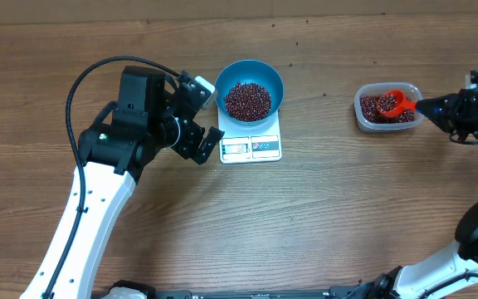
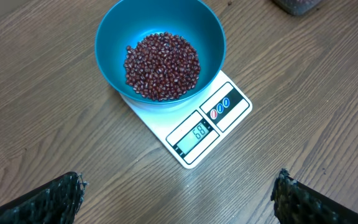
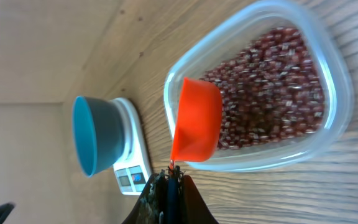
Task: Scoop item into bowl and weigh 150g on scale
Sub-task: 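Lift the filled scoop with the right gripper toward the teal bowl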
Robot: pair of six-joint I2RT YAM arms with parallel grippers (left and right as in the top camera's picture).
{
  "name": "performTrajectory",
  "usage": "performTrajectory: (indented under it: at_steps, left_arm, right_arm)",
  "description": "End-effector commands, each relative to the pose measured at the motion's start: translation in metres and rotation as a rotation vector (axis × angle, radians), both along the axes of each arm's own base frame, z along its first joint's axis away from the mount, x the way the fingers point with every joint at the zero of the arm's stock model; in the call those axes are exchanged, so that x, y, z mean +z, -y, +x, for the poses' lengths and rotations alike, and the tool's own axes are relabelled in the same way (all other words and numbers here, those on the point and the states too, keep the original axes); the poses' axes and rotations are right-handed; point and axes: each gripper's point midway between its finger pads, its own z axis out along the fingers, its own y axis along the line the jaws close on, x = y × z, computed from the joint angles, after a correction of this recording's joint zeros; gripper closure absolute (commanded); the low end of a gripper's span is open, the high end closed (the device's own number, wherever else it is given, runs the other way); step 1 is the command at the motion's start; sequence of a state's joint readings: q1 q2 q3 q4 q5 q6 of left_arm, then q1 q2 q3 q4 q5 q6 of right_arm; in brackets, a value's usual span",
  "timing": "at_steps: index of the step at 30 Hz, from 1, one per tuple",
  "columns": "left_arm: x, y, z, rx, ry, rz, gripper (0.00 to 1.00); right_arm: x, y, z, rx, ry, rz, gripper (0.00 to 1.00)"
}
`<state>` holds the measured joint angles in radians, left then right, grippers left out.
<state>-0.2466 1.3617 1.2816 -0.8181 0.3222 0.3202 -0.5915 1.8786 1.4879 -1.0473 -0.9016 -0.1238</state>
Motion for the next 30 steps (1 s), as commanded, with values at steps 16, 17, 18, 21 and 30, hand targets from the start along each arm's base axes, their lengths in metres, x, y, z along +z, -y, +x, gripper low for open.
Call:
performTrajectory:
  at_steps: [16, 17, 18, 21, 30]
  left_arm:
    - [-0.003, 0.0, 0.001, 0.004, -0.01, -0.008, 0.0]
    - [-0.003, 0.0, 0.001, 0.004, -0.01, -0.008, 0.0]
    - [-0.003, 0.0, 0.001, 0.004, -0.01, -0.008, 0.0]
    - [-0.003, 0.0, 0.001, 0.004, -0.01, -0.008, 0.01]
    - [-0.003, 0.0, 0.001, 0.004, -0.01, -0.008, 0.0]
  right_arm:
    - [0.056, -0.07, 0.019, 0.184, 0.161, 0.183, 0.96]
    - [0.058, -0.079, 0.02, 0.204, 0.161, 0.184, 0.96]
    - [0.059, -0.087, 0.021, 0.223, 0.162, 0.185, 0.96]
    - [0.068, -0.115, 0.026, 0.286, 0.165, 0.188, 0.96]
    - [0.096, -0.202, 0.034, 0.464, 0.205, 0.178, 0.96]
